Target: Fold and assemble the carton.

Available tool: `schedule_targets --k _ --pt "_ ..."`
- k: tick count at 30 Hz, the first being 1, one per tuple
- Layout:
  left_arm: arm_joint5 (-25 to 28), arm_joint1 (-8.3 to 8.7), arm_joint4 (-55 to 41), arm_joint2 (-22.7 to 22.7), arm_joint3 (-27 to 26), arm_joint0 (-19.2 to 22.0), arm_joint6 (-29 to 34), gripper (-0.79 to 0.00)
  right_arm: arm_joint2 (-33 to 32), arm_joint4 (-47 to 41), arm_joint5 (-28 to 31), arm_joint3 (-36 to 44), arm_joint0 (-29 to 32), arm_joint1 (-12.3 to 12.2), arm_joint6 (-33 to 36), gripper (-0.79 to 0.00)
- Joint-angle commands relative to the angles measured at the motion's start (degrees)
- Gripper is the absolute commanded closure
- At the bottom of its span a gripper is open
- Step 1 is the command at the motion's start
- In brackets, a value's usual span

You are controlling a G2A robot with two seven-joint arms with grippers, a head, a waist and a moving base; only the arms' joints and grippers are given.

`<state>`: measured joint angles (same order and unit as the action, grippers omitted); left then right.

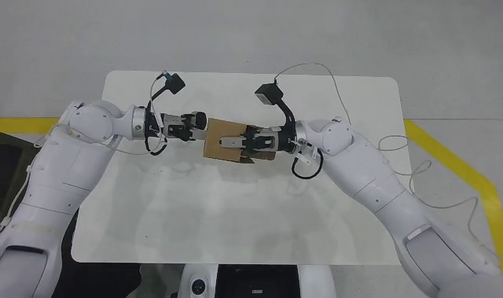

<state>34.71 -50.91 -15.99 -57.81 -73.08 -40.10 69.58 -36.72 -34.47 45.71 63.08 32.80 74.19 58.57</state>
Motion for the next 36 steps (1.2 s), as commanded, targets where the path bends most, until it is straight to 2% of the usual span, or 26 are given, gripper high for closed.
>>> schedule_targets --k 1,14,20,24,30,36 --pt "0.21 -0.01 -0.66 0.19 0.27 -0.04 -0.23 -0.785 0.11 -0.2 0.05 -0.07 -0.05 -0.02 -0.05 0.0" --pt "0.43 0.0 -3.01 2.33 0.62 0.97 -0.45 -0.785 0.99 -1.04 0.43 -0.09 -0.41 -0.14 -0.44 0.0" --pt "1.24 0.64 -1.93 0.65 3.34 1.79 -1.25 -0.785 1.0 -0.09 -1.86 -4.24 -0.8 -0.6 1.86 0.0" --pt "2.1 1.14 -0.29 -0.5 3.21 1.91 -2.12 -0.785 0.84 0.02 -4.15 -7.26 -1.19 -0.8 4.14 0.0" --pt "7.01 2.17 7.58 -1.31 -1.2 1.21 -7.03 -0.785 1.64 0.02 -8.51 -10.73 -2.44 -0.45 8.5 0.0" --pt "13.84 3.41 19.08 -1.81 -4.18 -0.37 -13.86 -0.785 3.6 -0.03 -10.9 -16.64 -4.38 1.34 10.9 0.0"
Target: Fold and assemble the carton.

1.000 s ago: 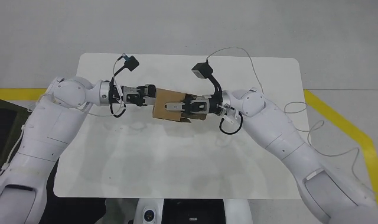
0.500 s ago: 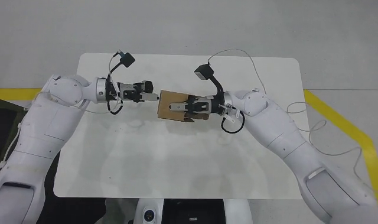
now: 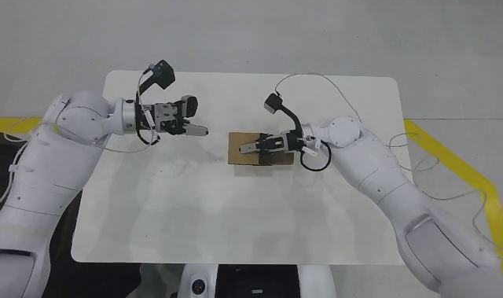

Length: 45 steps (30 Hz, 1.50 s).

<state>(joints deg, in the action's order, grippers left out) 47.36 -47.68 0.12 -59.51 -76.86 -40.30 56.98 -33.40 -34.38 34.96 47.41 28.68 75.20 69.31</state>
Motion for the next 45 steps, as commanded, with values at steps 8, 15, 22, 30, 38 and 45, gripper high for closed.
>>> schedule_targets --k 8,15,22,30,38,45 --pt "10.4 1.05 24.52 -0.17 -4.9 -2.56 -10.46 -0.785 2.23 -2.12 -0.32 -8.29 -1.89 3.64 0.32 -0.123" --pt "10.64 1.19 41.33 -0.16 -10.19 -5.3 -23.05 -0.785 3.39 -1.75 -0.2 -13.76 -3.81 6.27 0.2 -0.148" --pt "10.41 0.96 58.04 -0.39 -12.84 -8.6 -37.96 -0.785 3.47 -1.82 0.23 -16.4 -3.94 7.69 -0.22 -0.256" --pt "8.93 0.24 63.58 1.56 -12.56 -10.44 -42.93 -0.785 2.18 -0.95 0.89 -16.15 -3.2 6.97 -0.88 -0.283" --pt "8.81 0.07 62.98 1.97 -12.44 -10.34 -42.52 -0.785 0.55 2.18 1.91 -14.22 -2.48 4.94 -1.9 -0.305" --pt "8.81 0.07 62.98 1.97 -12.44 -10.34 -42.52 -0.785 -1.8 5.95 2.5 -11.69 -2.41 2.23 -2.5 -0.305"
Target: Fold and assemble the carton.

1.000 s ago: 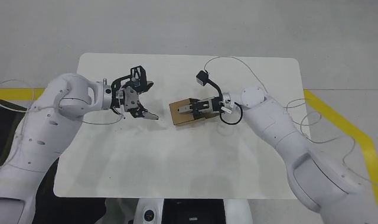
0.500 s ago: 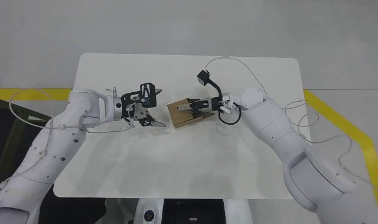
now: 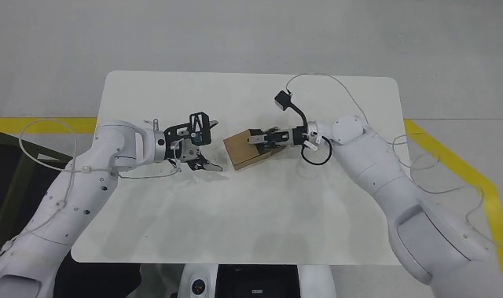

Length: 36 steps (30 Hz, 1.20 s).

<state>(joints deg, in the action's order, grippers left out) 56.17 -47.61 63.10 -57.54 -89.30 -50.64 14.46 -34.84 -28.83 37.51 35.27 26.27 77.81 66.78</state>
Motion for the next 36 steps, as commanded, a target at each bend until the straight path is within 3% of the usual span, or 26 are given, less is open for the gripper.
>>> schedule_targets --k 1,6,8,12,19,24,30,36 --pt "-1.01 -0.04 -0.16 -0.05 -0.18 -0.45 -0.19 -0.785 -0.78 0.82 -0.08 1.05 0.11 -0.81 0.08 -0.302" --pt "-3.16 0.09 -2.55 -0.92 -1.37 -2.21 1.45 -0.785 -3.24 3.75 -0.22 4.23 0.34 -3.22 0.21 -0.289" --pt "-4.09 0.17 -4.1 -1.28 -2.17 -3.14 2.43 -0.785 -4.39 4.46 -0.33 5.94 0.83 -4.16 0.32 -0.225" --pt "-6.2 0.31 -5.9 -1.72 -4.79 -5.02 4.95 -0.785 -6.75 6.5 -0.81 9.31 1.82 -5.97 0.8 0.0" --pt "-9.98 0.15 -5.85 -1.34 -7.2 -7.07 7.71 -0.785 -10.83 9.68 -2.76 17.01 4.76 -8.5 0.7 0.0" --pt "-11.79 -0.45 -3.96 -0.02 -7.09 -6.35 7.96 -0.785 -13.53 11.69 -4.45 22.96 7.72 -9.97 -0.51 0.0" --pt "-15.0 -1.65 0.96 1.86 -5.11 -4.45 2.61 -0.785 -15.94 13.22 -6.02 27.99 10.73 -11.14 -1.66 0.0" --pt "-14.72 -2.76 1.08 3.46 -1.08 -2.43 -0.2 -0.785 -16.85 13.3 -6.57 30.27 12.67 -11.53 -2.31 0.0"
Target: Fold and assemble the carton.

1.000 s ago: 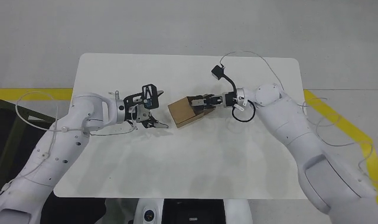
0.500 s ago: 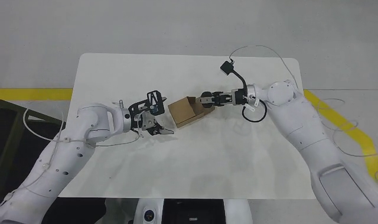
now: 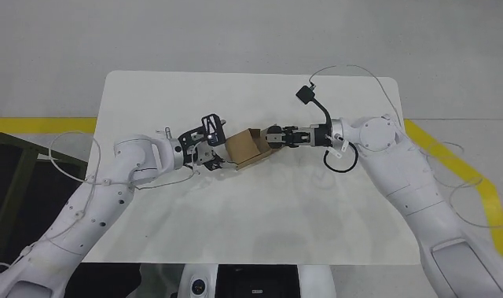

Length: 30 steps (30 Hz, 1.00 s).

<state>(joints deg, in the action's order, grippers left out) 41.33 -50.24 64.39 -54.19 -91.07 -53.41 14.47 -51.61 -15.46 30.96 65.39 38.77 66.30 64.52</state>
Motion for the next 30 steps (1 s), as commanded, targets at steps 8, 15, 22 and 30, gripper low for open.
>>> schedule_targets --k 8,15,22,30 --pt "0.17 -0.78 -1.29 -1.0 5.59 2.75 -1.25 -0.785 -0.74 0.32 -0.41 1.05 1.0 -0.24 -0.11 0.0" --pt "4.83 -1.05 1.03 -0.83 5.84 3.73 -3.82 -0.785 0.0 0.69 -0.82 0.91 1.55 0.01 -0.57 0.0" --pt "7.37 -1.09 13.94 -0.11 6.87 3.99 -15.63 -0.785 0.69 2.88 -2.66 0.37 1.53 0.2 -1.88 0.0" --pt "9.05 -2.43 16.65 2.83 13.55 5.96 -23.8 -0.785 0.69 2.88 -2.66 0.37 1.53 0.2 -1.88 0.0"
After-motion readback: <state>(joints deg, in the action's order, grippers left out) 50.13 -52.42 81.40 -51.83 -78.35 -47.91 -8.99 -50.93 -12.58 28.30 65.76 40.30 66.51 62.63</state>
